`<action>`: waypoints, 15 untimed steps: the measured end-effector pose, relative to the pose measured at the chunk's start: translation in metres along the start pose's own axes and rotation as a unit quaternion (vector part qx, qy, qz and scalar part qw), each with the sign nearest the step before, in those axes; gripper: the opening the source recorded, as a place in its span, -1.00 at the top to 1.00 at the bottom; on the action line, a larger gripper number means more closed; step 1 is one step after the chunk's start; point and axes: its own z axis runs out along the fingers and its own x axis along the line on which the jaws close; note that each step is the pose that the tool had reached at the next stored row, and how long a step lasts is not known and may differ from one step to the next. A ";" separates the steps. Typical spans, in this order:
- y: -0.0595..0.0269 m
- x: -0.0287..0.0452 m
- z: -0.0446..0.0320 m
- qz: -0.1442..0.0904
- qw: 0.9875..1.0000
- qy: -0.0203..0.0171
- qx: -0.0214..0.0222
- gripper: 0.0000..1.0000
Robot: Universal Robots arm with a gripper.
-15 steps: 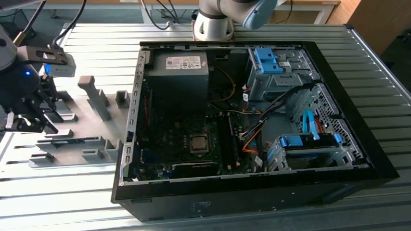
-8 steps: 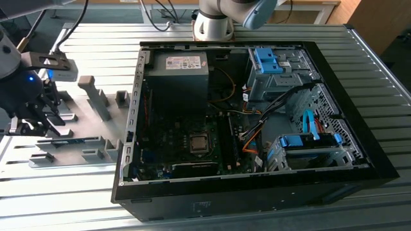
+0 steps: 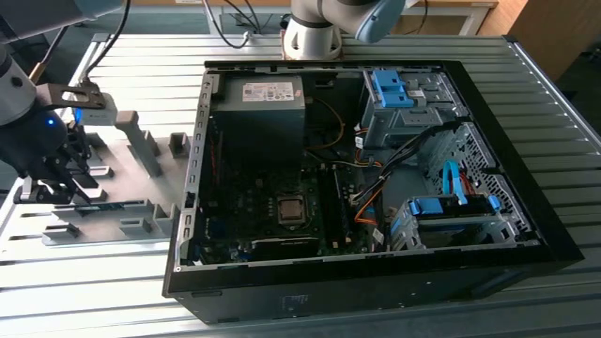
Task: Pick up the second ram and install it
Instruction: 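Pick up the second ram and move it above second insertion slot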
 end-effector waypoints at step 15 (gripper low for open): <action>0.0009 0.0028 0.0223 0.000 1.000 -0.001 0.002 0.29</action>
